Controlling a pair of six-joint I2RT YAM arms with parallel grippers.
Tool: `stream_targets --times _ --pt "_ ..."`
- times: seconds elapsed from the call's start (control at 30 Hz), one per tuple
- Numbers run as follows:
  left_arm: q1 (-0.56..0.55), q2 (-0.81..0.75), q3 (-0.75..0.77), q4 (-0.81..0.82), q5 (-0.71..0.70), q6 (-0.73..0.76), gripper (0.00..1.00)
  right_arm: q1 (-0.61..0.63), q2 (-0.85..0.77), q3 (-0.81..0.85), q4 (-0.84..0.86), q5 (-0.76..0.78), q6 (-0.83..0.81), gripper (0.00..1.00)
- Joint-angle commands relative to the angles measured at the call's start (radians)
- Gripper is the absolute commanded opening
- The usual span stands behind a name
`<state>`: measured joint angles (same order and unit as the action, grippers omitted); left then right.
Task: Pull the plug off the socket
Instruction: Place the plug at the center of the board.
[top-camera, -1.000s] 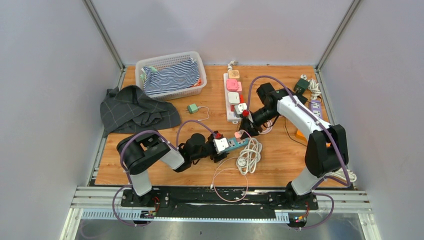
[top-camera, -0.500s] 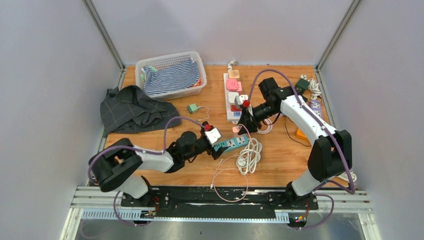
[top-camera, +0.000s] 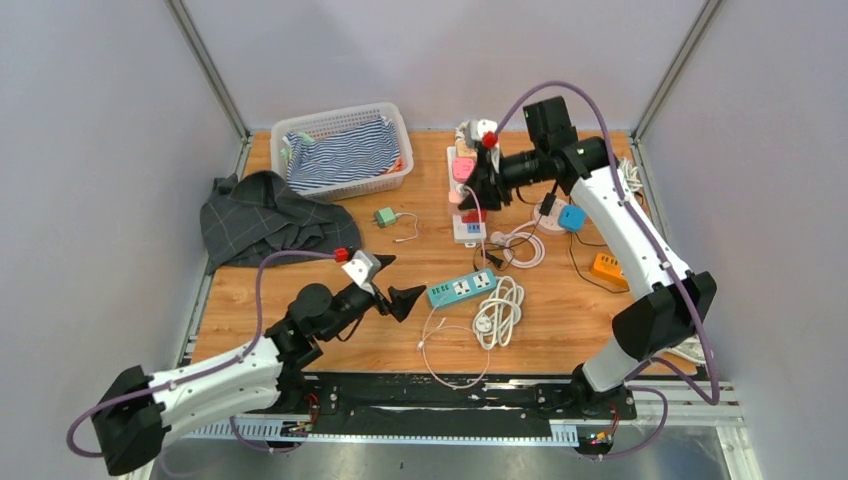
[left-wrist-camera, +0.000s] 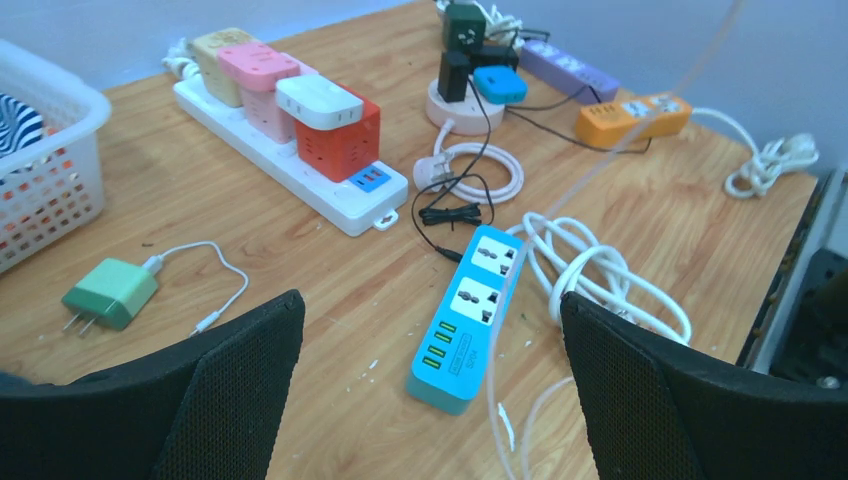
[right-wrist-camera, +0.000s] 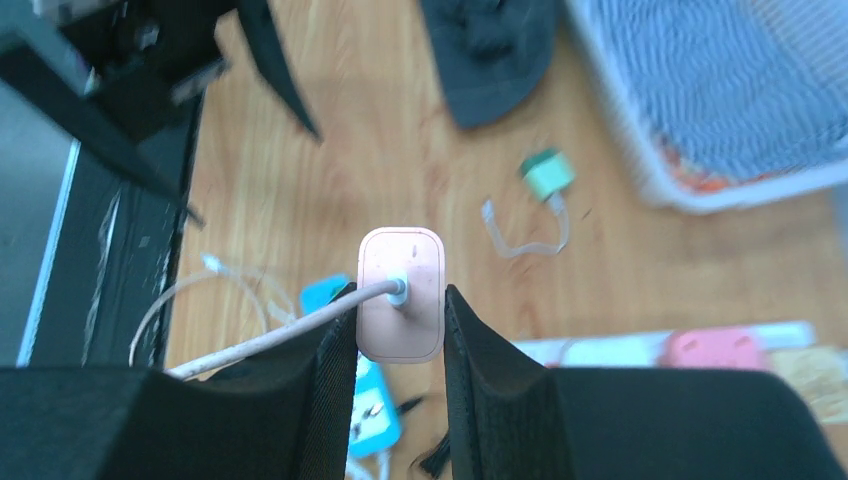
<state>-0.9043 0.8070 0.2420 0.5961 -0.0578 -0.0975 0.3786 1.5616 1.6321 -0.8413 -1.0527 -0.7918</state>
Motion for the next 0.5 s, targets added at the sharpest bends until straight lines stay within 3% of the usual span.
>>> stream_targets --times 0.0,0.1,0.2,0.47 --pt "0.008 -0.194 -0.041 -0.185 -0.109 -0.122 1.00 0.066 0.093 0.291 0.056 0.048 0.227 0.00" --pt "0.008 -0.290 -0.047 -0.254 -0.143 -0.143 1.00 0.105 0.166 0.477 0.114 0.112 0.328 0.00" --pt "0.008 -0.325 -0.046 -0.303 -0.138 -0.150 1.00 0.154 0.186 0.544 0.212 0.246 0.343 0.00" --pt "0.008 -0.268 -0.047 -0.310 -0.145 -0.156 1.00 0.194 0.320 0.882 0.311 0.469 0.465 0.00"
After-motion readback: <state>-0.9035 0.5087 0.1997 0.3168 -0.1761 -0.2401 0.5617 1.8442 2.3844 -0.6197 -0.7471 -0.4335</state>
